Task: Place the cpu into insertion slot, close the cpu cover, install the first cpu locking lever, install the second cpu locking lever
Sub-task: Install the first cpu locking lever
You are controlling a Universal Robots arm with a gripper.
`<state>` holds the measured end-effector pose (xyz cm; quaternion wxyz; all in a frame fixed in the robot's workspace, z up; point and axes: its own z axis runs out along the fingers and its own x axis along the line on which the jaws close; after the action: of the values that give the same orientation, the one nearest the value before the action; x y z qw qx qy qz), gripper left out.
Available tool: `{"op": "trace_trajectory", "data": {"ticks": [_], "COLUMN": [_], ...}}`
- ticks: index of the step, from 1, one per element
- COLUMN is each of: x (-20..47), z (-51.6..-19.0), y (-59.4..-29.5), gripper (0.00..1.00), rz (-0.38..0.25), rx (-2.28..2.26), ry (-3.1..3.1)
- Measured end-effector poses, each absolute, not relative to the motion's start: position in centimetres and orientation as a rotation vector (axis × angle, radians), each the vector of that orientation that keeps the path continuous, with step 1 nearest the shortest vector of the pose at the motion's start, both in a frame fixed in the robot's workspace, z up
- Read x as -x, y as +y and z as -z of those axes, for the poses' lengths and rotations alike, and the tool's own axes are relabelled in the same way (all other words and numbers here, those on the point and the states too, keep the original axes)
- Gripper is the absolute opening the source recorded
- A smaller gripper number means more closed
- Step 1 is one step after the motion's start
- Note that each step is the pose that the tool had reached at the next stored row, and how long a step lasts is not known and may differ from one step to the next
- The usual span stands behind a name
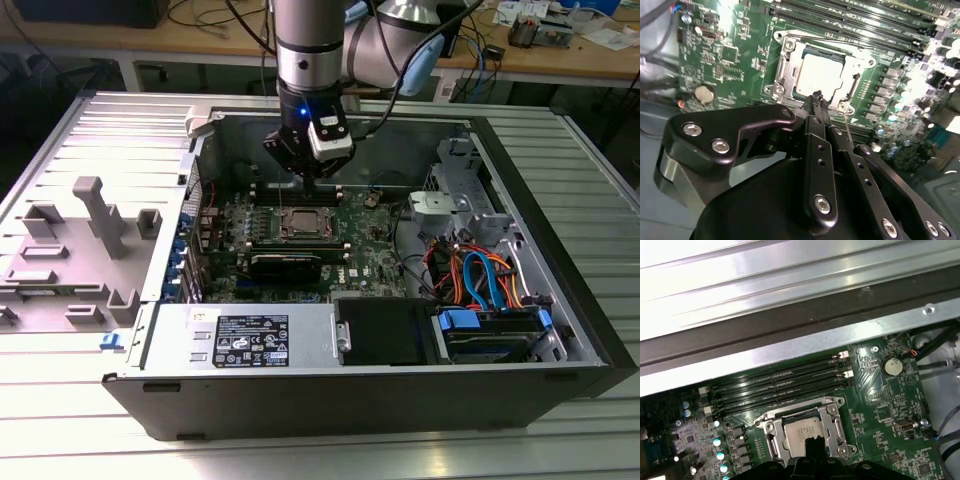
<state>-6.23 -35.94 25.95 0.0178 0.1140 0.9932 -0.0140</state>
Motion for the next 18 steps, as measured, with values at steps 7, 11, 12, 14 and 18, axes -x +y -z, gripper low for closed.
{"op": "trace_trajectory", "data": {"ticks": [7, 11, 12, 14, 18], "x": [6.2, 6.5, 6.7, 7.3, 7.8], "z": [-25.9, -25.8, -25.8, -25.8, -26.3], "y": [-35.9, -35.9, -35.9, -35.9, -35.9], "gripper": [0.11, 0.11, 0.11, 0.11, 0.11], "rz": [0.044, 0.042, 0.042, 0.042, 0.042], "rx": [-0.058, -0.008, -0.008, -0.008, 0.000], "ry": [3.130, 3.131, 3.131, 3.131, 3.133]}}
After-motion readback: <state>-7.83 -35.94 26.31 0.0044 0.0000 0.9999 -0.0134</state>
